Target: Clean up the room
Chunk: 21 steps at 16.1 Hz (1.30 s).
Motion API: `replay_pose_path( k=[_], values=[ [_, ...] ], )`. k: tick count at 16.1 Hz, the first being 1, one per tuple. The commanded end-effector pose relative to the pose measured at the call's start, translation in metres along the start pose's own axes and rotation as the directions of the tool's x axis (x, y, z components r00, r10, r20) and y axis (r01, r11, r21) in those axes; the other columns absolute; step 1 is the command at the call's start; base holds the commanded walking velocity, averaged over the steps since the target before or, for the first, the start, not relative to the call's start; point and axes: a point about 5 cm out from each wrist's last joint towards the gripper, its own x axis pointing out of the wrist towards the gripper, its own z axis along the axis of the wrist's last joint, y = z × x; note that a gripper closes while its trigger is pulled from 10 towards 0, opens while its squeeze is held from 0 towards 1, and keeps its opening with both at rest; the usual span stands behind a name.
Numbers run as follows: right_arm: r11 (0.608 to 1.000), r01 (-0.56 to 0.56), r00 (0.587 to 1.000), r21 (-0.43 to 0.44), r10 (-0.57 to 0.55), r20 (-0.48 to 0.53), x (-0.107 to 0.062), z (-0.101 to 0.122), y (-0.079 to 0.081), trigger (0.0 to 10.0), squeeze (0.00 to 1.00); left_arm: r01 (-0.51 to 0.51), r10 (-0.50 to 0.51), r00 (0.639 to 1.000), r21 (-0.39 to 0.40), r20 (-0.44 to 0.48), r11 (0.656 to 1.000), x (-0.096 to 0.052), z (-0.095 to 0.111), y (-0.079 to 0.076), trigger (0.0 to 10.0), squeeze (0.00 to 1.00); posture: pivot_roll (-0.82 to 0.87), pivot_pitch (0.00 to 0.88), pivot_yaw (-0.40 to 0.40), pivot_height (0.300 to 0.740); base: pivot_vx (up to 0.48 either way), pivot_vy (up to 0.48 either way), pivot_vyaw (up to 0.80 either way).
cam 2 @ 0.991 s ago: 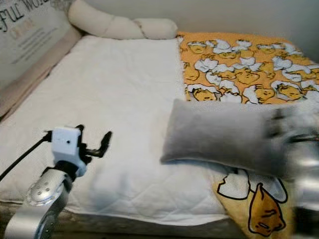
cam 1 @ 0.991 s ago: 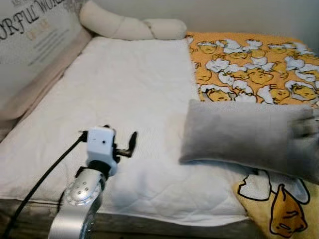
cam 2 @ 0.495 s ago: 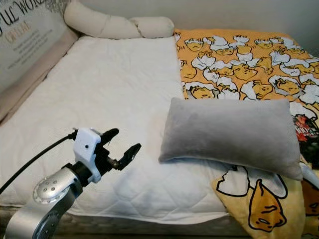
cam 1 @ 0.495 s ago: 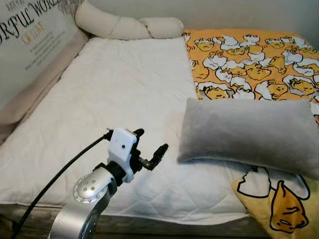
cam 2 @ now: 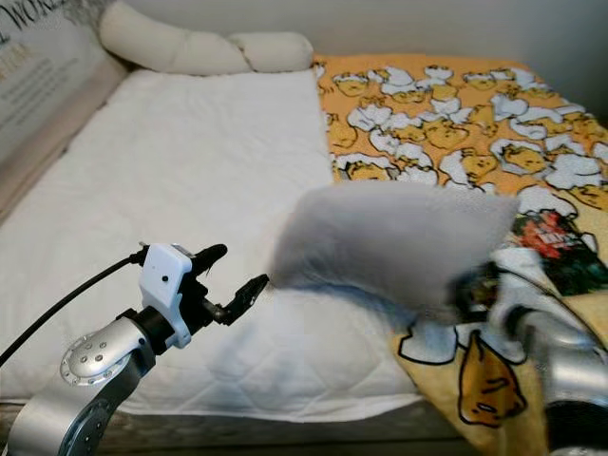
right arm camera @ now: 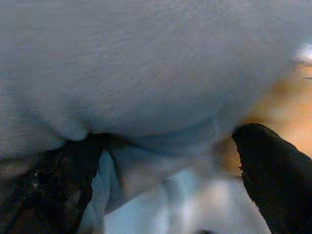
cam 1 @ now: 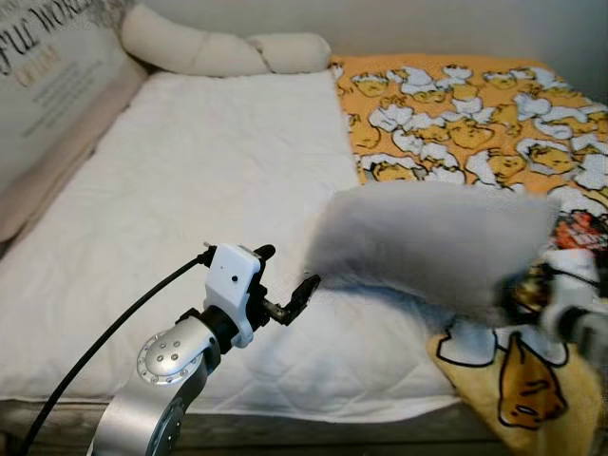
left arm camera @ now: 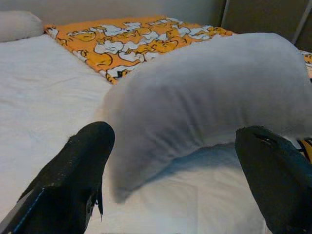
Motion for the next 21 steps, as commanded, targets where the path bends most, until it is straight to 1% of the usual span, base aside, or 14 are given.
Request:
replay_pose_path(
  k=[1,3,5,6,8,9,10,11,13,15,16,18,20,21],
  values=[
    [0.986,-0.166,0.985,-0.014,0.167,0.034,0.006,0.012,0.03,10.0,0.0,-0.002,0.002,1.0,0.006,0.0,1.0,0.0,0.001,0.001,10.0,0.0,-0.04,0.0,-0.016,0.74,0.0,0.0,0.0],
    [0.955,-0.297,0.954,-0.02,0.298,0.045,0.007,0.018,0.066,10.0,0.0,-0.024,0.024,1.0,0.011,-0.004,1.0,0.0,-0.001,0.002,10.0,0.0,-0.04,0.0,-0.019,0.74,0.0,0.0,0.0],
    [0.93,-0.366,0.929,-0.016,0.367,0.054,0.01,0.026,0.1,10.0,0.0,-0.062,0.062,0.998,0.022,0.001,0.998,0.001,0.0,0.008,10.0,0.0,-0.04,0.0,-0.018,0.74,0.0,0.0,0.0],
    [0.923,-0.386,0.921,-0.005,0.385,0.063,0.01,0.029,0.11,10.0,0.0,-0.072,0.072,0.997,0.025,0.005,0.997,0.001,0.001,0.009,10.0,0.0,-0.04,0.0,-0.017,0.74,0.0,0.0,0.0],
    [0.876,-0.481,0.874,-0.006,0.481,0.071,0.007,0.039,0.152,10.0,0.0,-0.103,0.103,0.995,0.033,0.007,0.994,0.001,0.002,0.015,10.0,0.0,-0.04,0.0,-0.015,0.74,0.0,0.0,0.0],
    [0.866,-0.5,0.864,-0.001,0.499,0.071,0.006,0.041,0.165,10.0,0.0,-0.115,0.115,0.993,0.034,0.005,0.993,0.001,0.002,0.017,10.0,0.0,-0.04,0.0,-0.014,0.74,0.0,0.0,0.0],
    [0.845,-0.535,0.841,-0.016,0.534,0.084,0.005,0.047,0.187,10.0,0.0,-0.138,0.139,0.99,0.043,-0.003,0.989,0.0,0.001,0.022,10.0,0.0,-0.04,0.0,-0.012,0.74,0.0,0.0,0.0],
    [0.835,-0.55,0.83,-0.021,0.549,0.096,0.004,0.051,0.196,10.0,0.0,-0.15,0.15,0.989,0.049,-0.007,0.988,0.0,0.0,0.024,10.0,0.0,-0.04,0.0,-0.012,0.74,0.0,0.0,0.0],
    [0.827,-0.561,0.823,-0.035,0.561,0.086,0.002,0.053,0.2,10.0,0.0,-0.163,0.163,0.987,0.051,-0.004,0.985,-0.001,0.001,0.028,10.0,0.0,-0.04,0.0,-0.013,0.74,0.0,0.0,0.0],
    [0.872,-0.459,0.888,-0.17,0.447,-0.106,0.0,0.028,0.171,10.0,0.0,-0.177,0.179,0.984,0.062,-0.02,0.982,-0.003,0.0,0.033,10.0,0.0,-0.04,0.0,-0.012,0.74,0.0,0.0,0.0],
    [0.887,-0.423,0.903,-0.185,0.398,-0.16,-0.004,0.017,0.158,10.0,0.0,-0.18,0.182,0.983,0.062,-0.022,0.982,-0.003,-0.001,0.035,10.0,0.0,-0.04,0.0,-0.012,0.74,0.0,0.0,0.0],
    [0.908,-0.386,0.909,-0.163,0.345,-0.233,-0.012,-0.004,0.14,10.0,0.0,-0.19,0.192,0.981,0.067,-0.028,0.979,-0.003,-0.002,0.037,10.0,0.0,-0.04,0.0,-0.01,0.74,0.0,0.0,0.0],
    [0.929,-0.342,0.904,-0.143,0.283,-0.321,-0.022,-0.031,0.12,10.0,0.0,-0.195,0.198,0.98,0.071,-0.034,0.978,-0.001,-0.002,0.038,10.0,0.0,-0.04,0.0,-0.007,0.74,0.0,0.0,0.0],
    [0.93,-0.345,0.893,-0.125,0.284,-0.349,-0.029,-0.038,0.114,10.0,0.0,-0.196,0.2,0.979,0.075,-0.039,0.978,0.0,-0.003,0.04,10.0,0.0,-0.05,0.0,-0.004,0.74,0.0,0.0,0.0]
  ],
)
